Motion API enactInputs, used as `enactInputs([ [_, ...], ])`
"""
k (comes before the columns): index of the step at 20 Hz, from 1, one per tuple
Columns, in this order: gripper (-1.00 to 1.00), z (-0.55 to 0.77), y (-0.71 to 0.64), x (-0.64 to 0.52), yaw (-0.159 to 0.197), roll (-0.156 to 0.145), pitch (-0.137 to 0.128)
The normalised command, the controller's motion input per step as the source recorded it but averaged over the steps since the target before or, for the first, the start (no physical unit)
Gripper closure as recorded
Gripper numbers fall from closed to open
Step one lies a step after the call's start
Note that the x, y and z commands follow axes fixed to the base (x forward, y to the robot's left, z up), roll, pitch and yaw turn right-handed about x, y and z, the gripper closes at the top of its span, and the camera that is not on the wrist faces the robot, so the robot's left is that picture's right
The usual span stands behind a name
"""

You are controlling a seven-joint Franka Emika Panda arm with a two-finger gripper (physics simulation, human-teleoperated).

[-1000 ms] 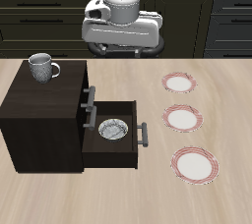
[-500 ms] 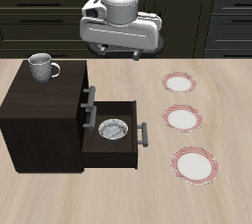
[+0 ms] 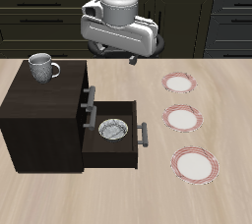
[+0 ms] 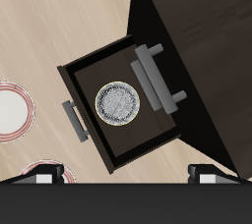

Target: Place the bowl on the nearest plate relative to the robot

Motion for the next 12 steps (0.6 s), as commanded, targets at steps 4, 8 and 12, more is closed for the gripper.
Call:
enactInputs([
  [4,-1.00,-0.04,-0.08,0.01,-0.317,0.024,0.021],
  [8,-1.00,-0.12,0.06,0.01,-0.182,0.011,-0.002],
  [12,-1.00,-0.15,0.08,0.05,-0.234,0.066,0.008],
])
